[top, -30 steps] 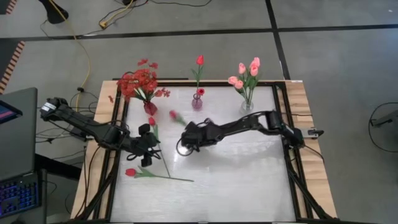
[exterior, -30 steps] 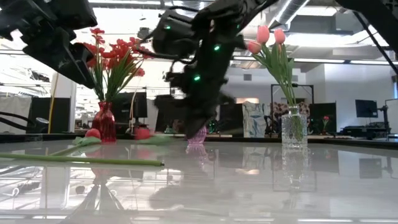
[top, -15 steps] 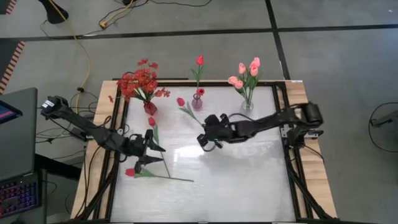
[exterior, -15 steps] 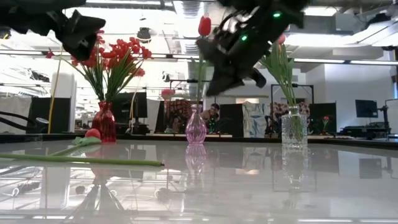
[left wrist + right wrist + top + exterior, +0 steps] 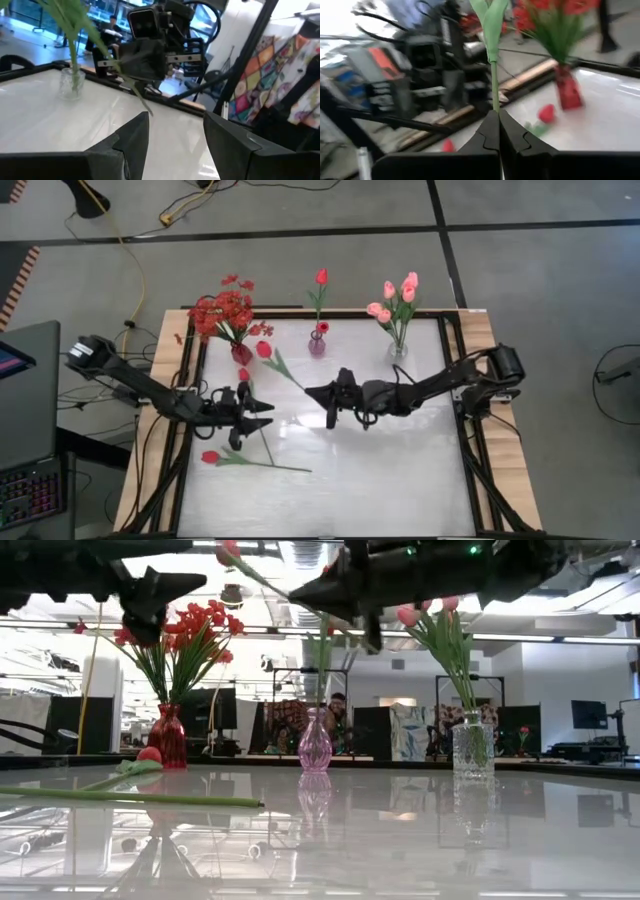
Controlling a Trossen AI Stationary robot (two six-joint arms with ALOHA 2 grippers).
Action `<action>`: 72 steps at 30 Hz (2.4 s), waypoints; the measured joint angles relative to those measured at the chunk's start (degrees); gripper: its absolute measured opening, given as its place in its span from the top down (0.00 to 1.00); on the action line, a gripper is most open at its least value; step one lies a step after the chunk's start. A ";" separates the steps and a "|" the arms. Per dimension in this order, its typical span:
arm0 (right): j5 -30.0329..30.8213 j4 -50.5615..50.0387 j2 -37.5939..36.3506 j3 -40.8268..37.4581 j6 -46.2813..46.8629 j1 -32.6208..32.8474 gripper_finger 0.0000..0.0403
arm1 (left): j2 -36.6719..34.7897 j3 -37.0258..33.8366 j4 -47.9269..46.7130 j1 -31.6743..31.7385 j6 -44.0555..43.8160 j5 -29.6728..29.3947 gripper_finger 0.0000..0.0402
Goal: Sort flowers into vase by color
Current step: Put the top right red tulip into the purple vase
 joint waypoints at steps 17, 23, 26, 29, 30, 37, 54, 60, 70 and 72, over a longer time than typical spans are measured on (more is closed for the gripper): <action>-6.81 8.96 3.86 1.31 -1.87 0.16 0.95 | 21.60 8.75 20.25 7.87 6.05 7.96 0.56; -8.15 9.25 3.85 1.31 -2.16 0.29 0.95 | 18.10 6.80 20.18 9.96 4.93 6.94 0.56; -8.37 10.01 3.86 1.31 -2.53 -0.05 0.95 | 17.83 6.99 20.19 10.51 4.97 7.16 0.56; -9.61 10.92 3.94 1.33 -3.09 -0.06 0.95 | 17.83 7.38 20.14 10.94 4.98 6.94 0.56; -9.63 10.94 3.94 1.33 -3.11 -0.04 0.95 | 17.83 7.47 20.12 11.16 4.98 6.94 0.56; -9.67 11.29 3.96 1.33 -3.63 -0.04 0.95 | 17.83 7.50 19.96 13.02 3.61 6.93 0.56; -9.61 11.56 4.01 1.42 -3.59 -0.86 0.95 | 17.83 7.50 20.28 14.47 3.01 8.06 0.76; -9.52 11.54 4.02 1.42 -4.20 -0.91 0.95 | 17.83 7.50 20.38 15.63 1.04 8.55 0.87; -9.54 11.56 4.02 1.42 -4.70 -1.20 0.95 | 17.83 7.52 20.40 16.87 0.62 13.65 0.99; -9.55 11.60 4.02 1.42 -5.10 -1.20 0.95 | 17.83 7.52 20.42 16.82 1.15 13.65 1.00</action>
